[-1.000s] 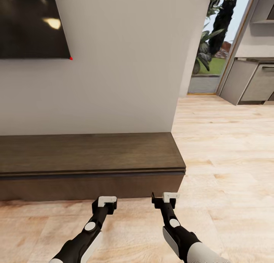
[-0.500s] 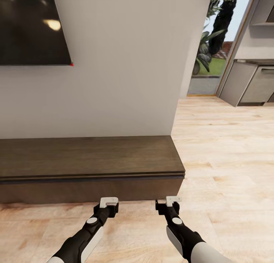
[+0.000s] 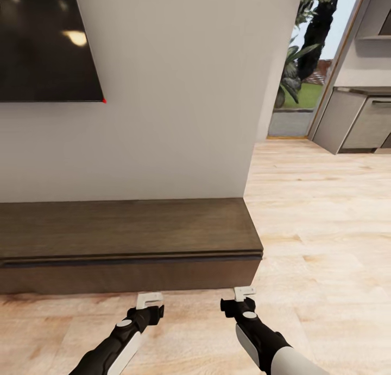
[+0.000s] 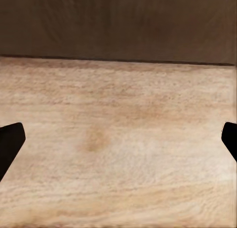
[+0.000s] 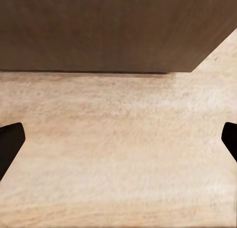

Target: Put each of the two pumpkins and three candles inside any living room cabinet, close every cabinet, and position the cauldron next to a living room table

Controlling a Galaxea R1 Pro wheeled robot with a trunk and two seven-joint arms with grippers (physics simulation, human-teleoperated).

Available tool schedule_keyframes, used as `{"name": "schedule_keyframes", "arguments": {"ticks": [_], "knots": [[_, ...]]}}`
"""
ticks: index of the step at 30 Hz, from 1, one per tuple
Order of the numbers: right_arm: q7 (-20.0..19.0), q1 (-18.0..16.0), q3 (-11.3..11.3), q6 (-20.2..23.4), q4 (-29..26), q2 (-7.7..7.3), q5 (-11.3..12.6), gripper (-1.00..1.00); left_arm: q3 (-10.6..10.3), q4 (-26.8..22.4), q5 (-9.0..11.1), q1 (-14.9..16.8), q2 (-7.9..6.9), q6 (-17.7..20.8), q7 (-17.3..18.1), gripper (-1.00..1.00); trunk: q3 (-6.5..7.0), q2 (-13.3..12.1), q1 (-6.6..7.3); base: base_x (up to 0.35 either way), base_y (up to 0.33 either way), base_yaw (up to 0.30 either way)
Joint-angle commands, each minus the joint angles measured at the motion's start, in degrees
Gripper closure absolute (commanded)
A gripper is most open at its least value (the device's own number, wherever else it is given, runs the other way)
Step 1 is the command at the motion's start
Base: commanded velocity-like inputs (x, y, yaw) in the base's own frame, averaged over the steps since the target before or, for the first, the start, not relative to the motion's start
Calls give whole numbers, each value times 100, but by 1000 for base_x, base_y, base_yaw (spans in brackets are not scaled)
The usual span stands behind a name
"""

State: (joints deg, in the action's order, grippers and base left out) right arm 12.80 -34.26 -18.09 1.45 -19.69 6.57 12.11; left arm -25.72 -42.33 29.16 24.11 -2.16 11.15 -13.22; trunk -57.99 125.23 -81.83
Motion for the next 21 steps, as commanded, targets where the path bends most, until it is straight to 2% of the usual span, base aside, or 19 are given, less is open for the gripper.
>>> {"name": "schedule_keyframes", "arguments": {"ticks": [1, 3, 15, 21], "knots": [[39, -3, -48, 32, -7, -2, 54, -100, -39, -18, 80, 1, -12, 45, -57, -100, 14, -39, 23, 0, 0, 0], [33, -2, -46, 61, -8, -7, 54, -100, -39, -32, 146, -8, -18, 122, -57, -100, 50, -120, 67, 0, 0, 0], [19, -2, -71, 73, -12, -18, 46, -100, -39, -37, 194, -12, -21, 196, -53, -100, 265, -601, 331, 0, 0, 0], [-23, -2, -52, 58, -10, -11, 51, -100, -44, -38, 199, -12, -14, 528, -53, -100, 373, -842, 463, 0, 0, 0]]}}
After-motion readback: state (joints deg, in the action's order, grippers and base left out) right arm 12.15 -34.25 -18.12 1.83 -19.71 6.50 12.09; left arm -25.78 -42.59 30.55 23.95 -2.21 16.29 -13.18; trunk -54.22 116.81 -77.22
